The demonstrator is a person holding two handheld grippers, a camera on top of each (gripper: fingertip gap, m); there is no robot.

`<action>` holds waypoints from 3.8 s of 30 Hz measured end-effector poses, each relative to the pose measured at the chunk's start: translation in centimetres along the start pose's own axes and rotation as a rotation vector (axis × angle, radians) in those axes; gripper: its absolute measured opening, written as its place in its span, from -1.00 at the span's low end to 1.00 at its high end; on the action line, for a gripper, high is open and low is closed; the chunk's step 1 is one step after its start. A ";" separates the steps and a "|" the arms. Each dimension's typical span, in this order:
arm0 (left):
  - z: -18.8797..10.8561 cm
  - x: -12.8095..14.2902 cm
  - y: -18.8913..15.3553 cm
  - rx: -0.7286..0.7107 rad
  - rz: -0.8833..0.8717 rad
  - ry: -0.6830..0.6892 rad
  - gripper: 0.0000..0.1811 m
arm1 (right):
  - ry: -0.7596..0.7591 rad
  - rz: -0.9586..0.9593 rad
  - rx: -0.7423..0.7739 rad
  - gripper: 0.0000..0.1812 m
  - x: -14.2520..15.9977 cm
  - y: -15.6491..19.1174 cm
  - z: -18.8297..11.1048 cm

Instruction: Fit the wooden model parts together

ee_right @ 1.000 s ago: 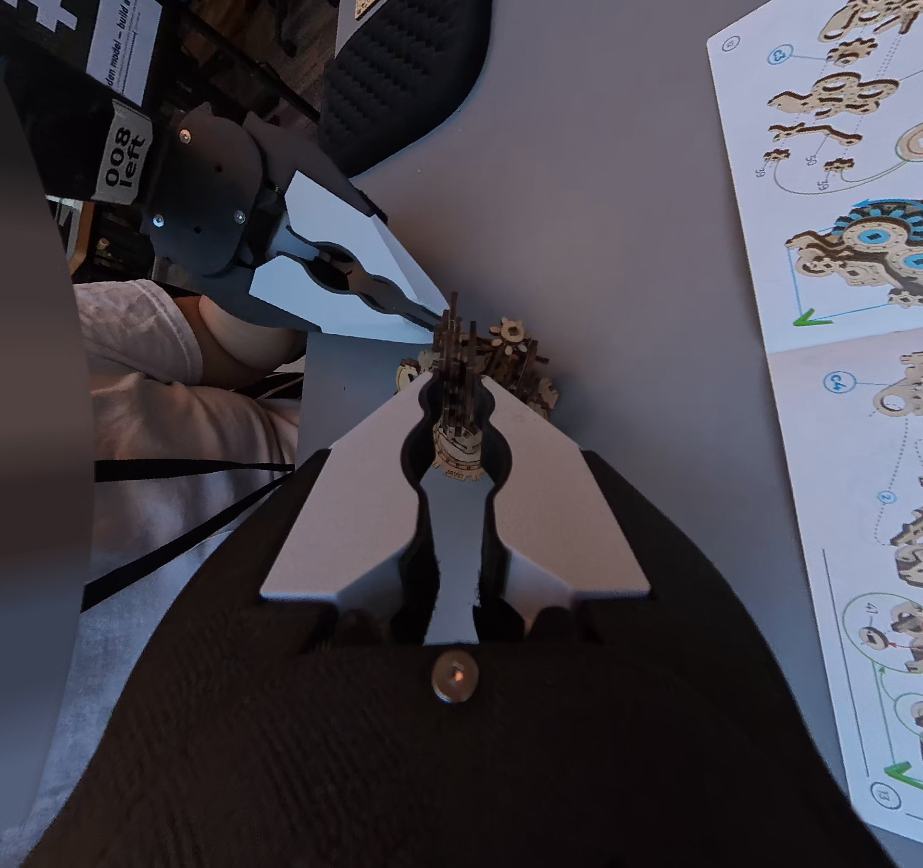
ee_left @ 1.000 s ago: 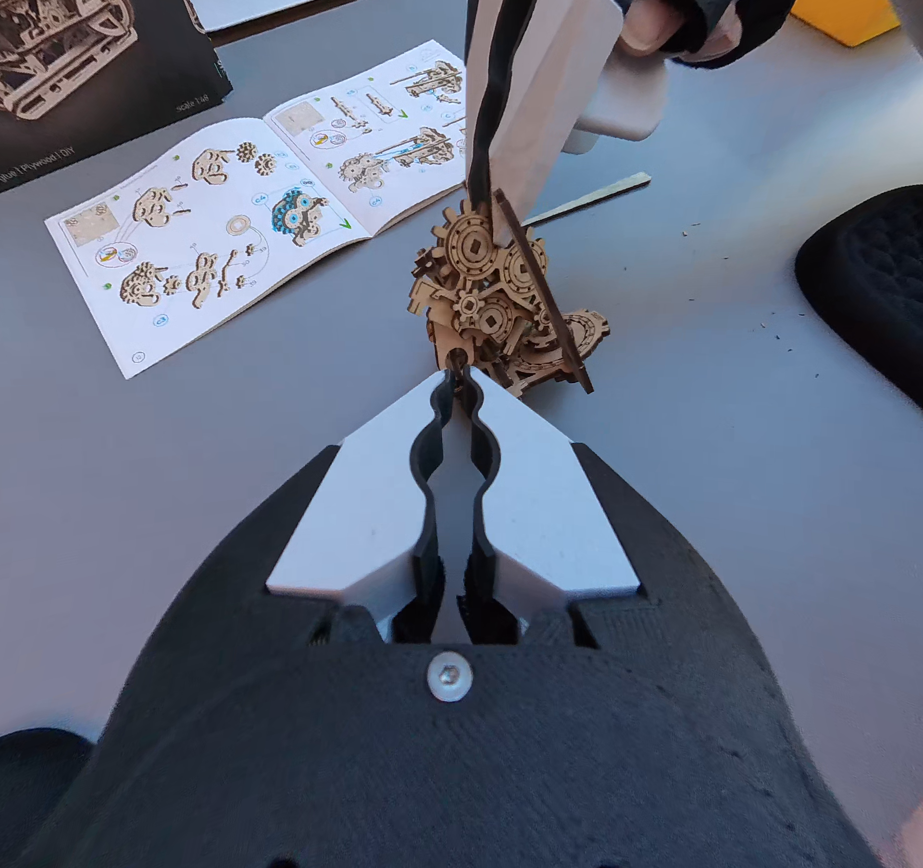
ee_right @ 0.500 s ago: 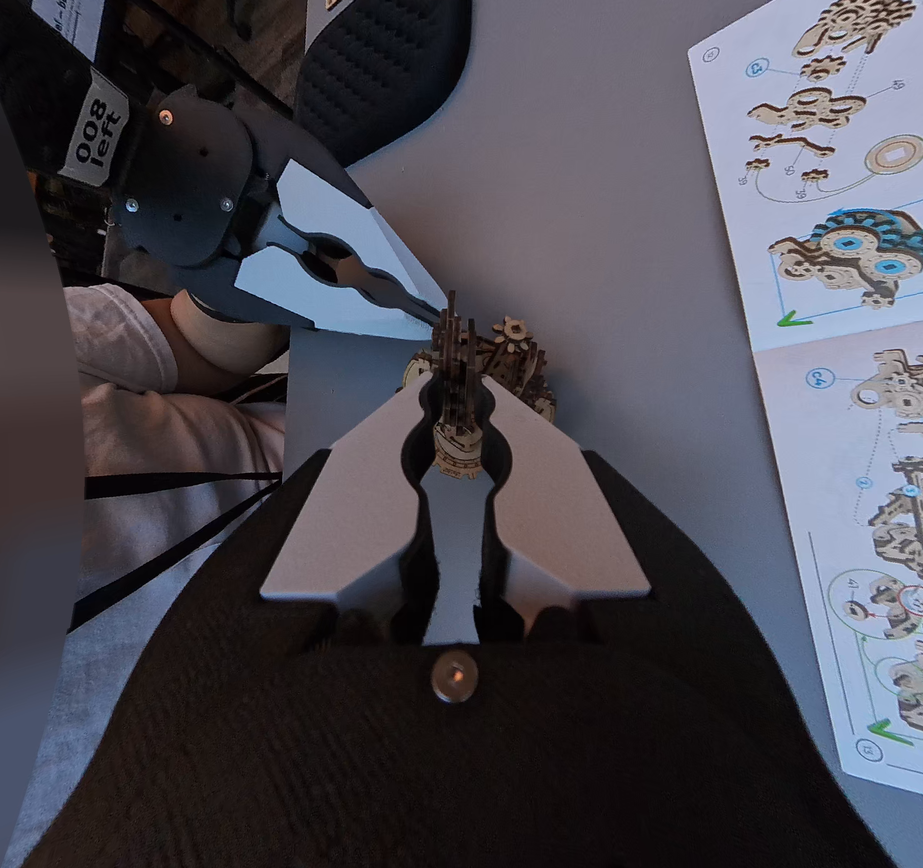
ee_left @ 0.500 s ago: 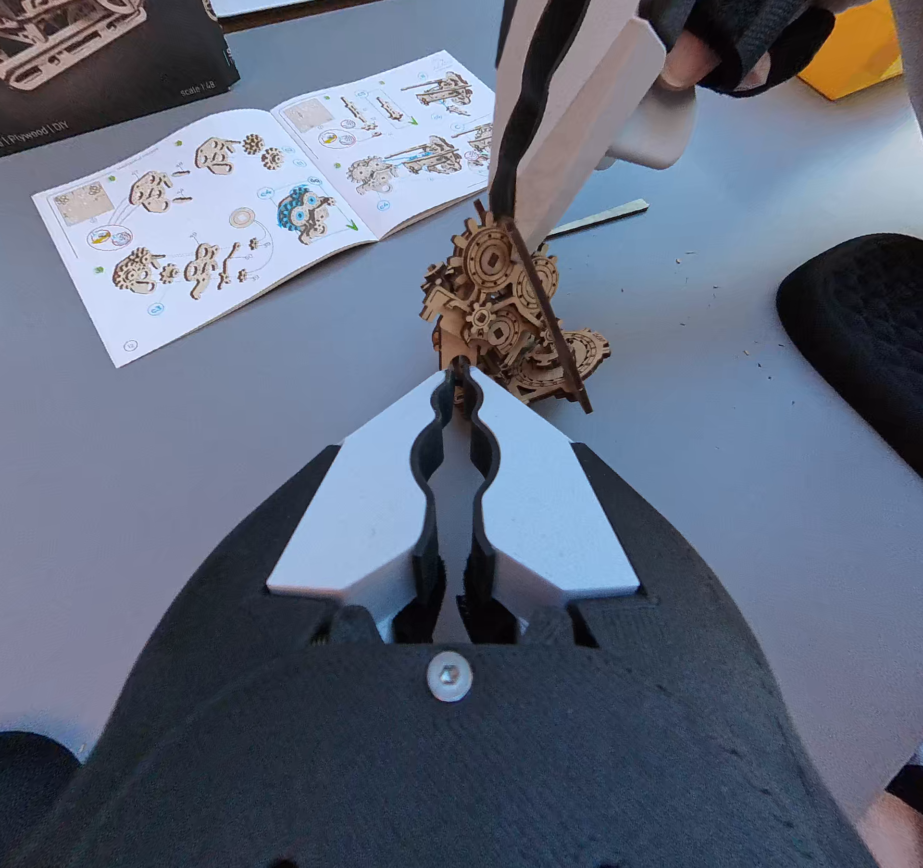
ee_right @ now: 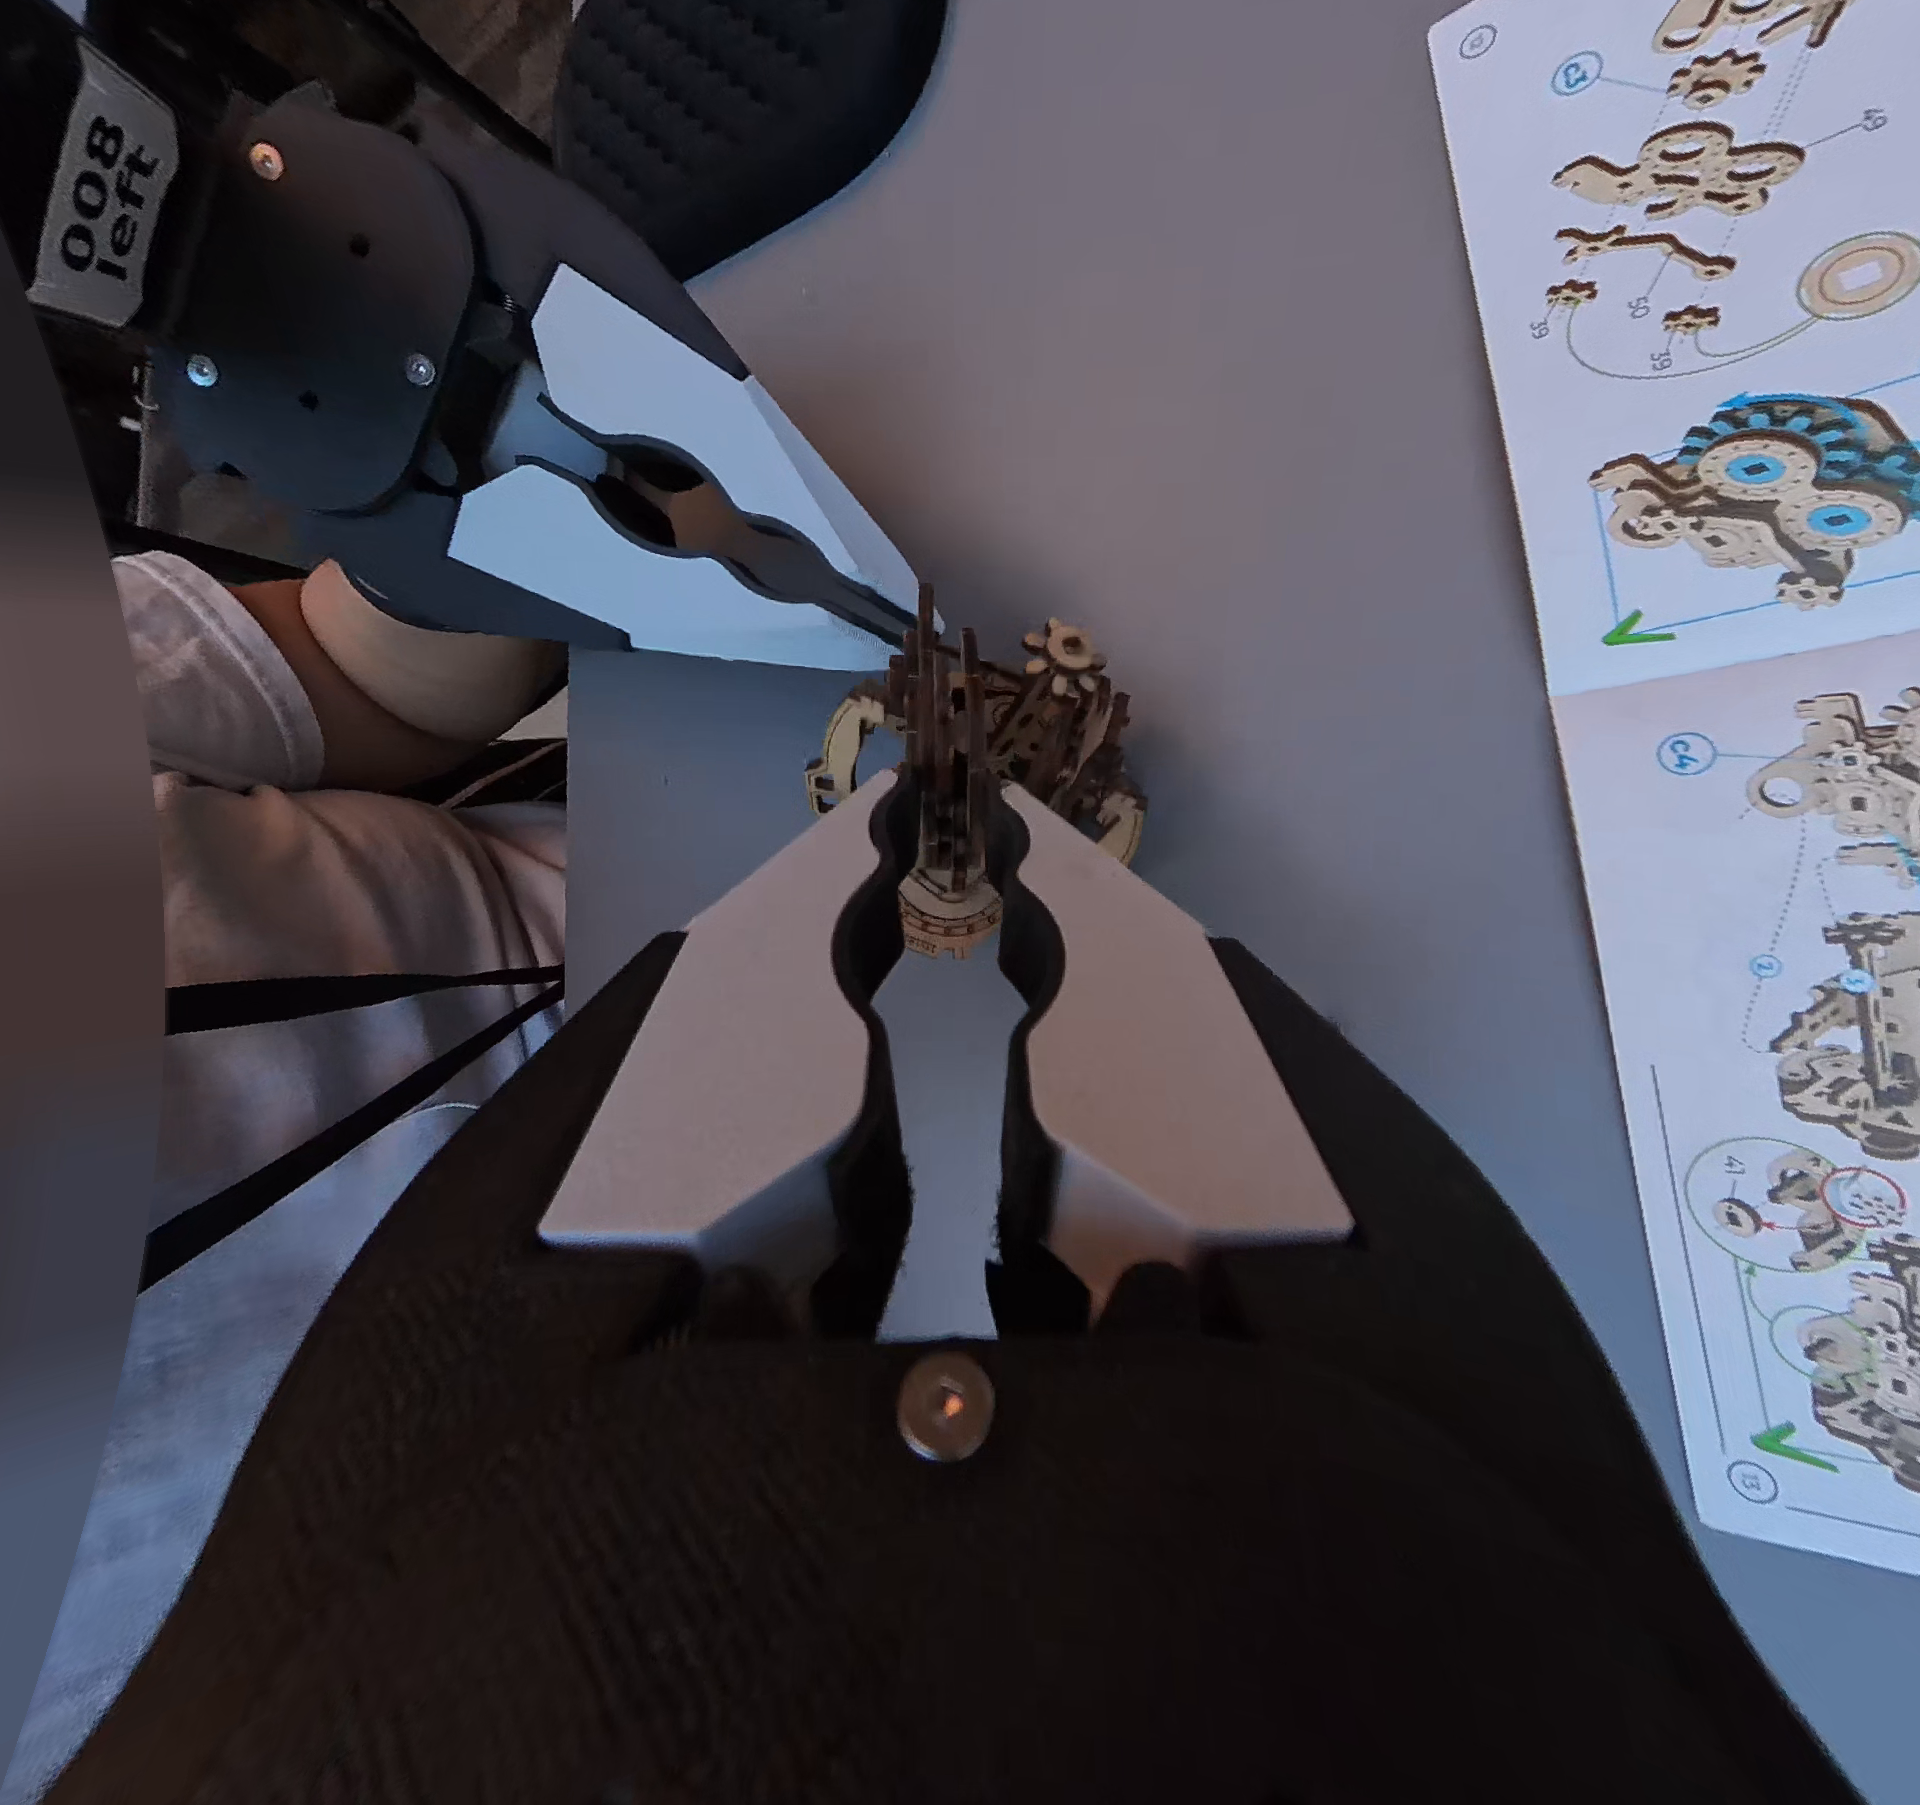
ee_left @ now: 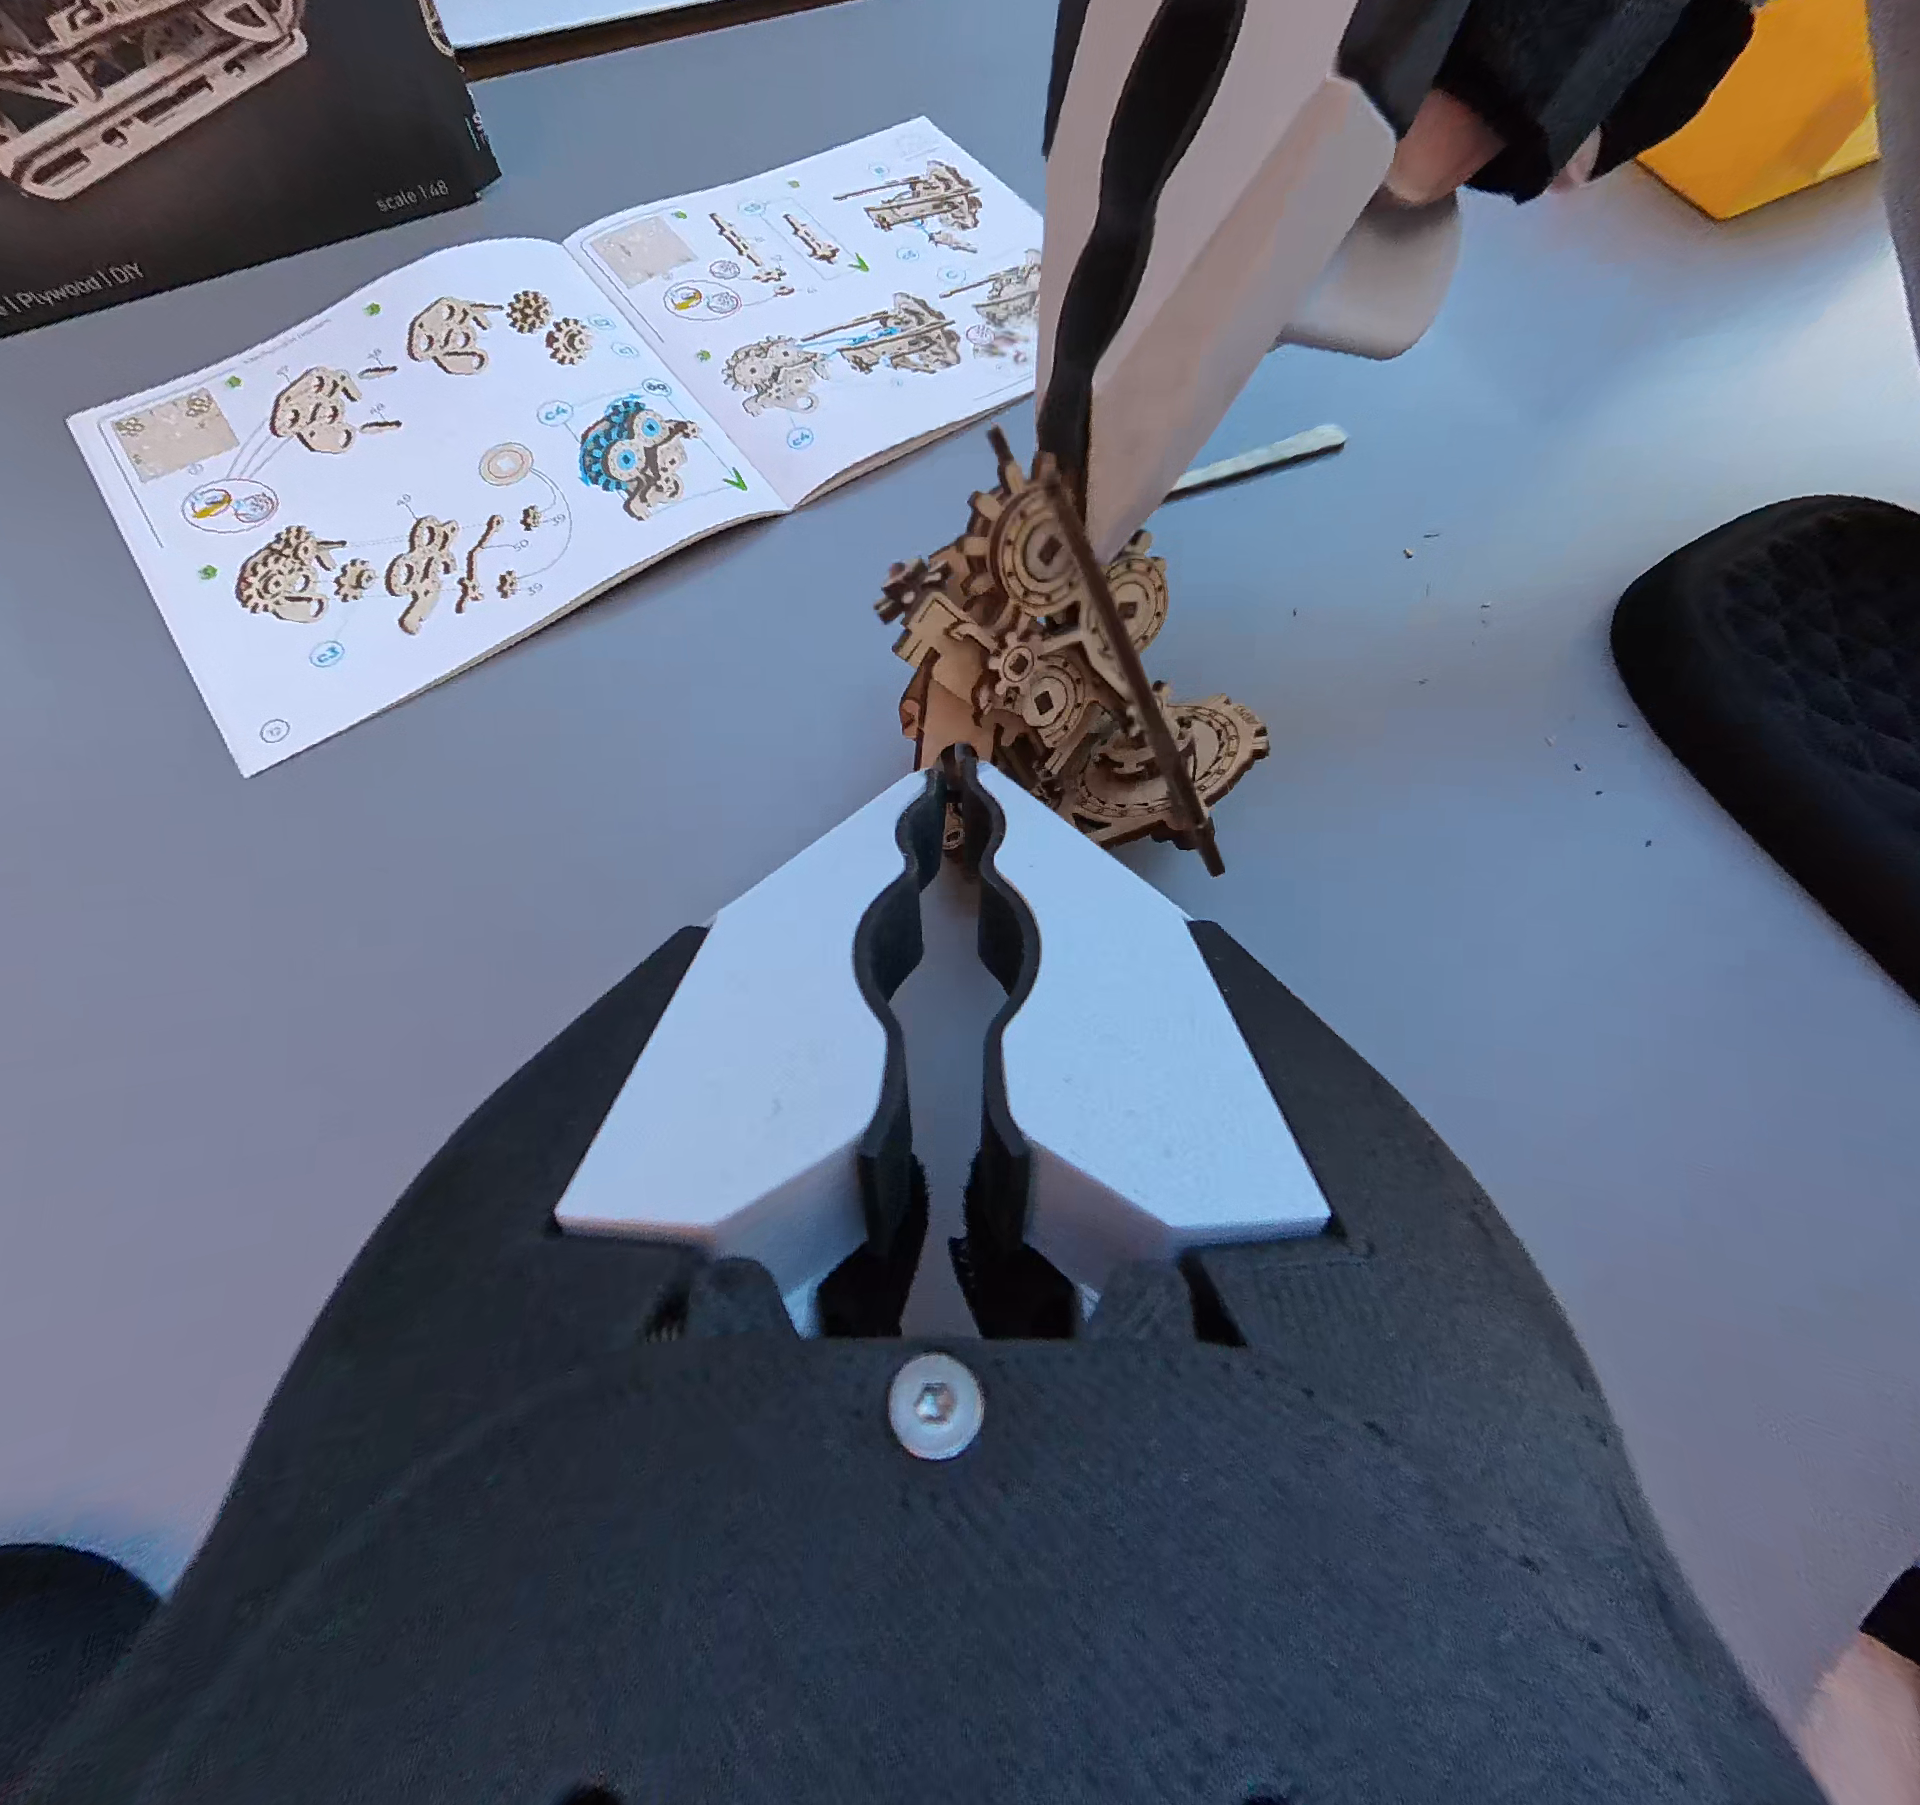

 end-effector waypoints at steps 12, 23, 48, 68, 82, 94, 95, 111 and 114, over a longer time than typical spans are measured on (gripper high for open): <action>-0.1 -0.1 -0.1 0.046 -0.041 -0.030 -0.99 | -0.134 0.100 -0.154 -0.89 0.2 -0.9 -0.2; 0.1 -0.1 -0.1 0.012 0.004 -0.018 -0.99 | -0.080 0.057 0.014 -0.88 0.8 0.0 -0.2; -0.2 -0.3 -0.4 0.046 -0.015 -0.068 -0.99 | -0.202 0.093 -0.054 -0.85 1.2 -1.3 -0.1; 0.3 -0.2 -0.9 -0.037 0.068 -0.057 -0.99 | -0.096 -0.002 0.195 -0.87 1.4 0.4 0.2; 0.3 -0.3 -0.8 0.003 0.009 -0.073 -0.99 | -0.156 -0.001 0.190 -0.86 1.2 0.2 -0.2; 0.2 -0.3 -0.9 0.040 -0.037 -0.079 -0.98 | -0.163 0.017 0.173 -0.85 1.1 0.1 -0.2; 0.2 -0.3 -1.0 0.035 -0.026 -0.076 -0.98 | -0.166 0.026 0.162 -0.85 1.2 0.1 -0.2; -0.1 -1.4 -1.1 0.033 -0.014 -0.145 -0.79 | -0.273 -0.139 0.183 -0.89 1.7 0.5 -0.6; -0.5 -1.8 -0.9 0.041 -0.011 -0.161 -0.72 | -0.294 -0.142 0.164 -0.89 2.0 0.4 -0.7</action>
Point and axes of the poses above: each gripper's, where its closed fingertips meet, z out along the fingers, x out of its underside, y = z × x across the jaws, the point moved 2 cm from there along -z, back along the fingers, and after that the axes turned 3 degrees about y, right-handed, at the moved point
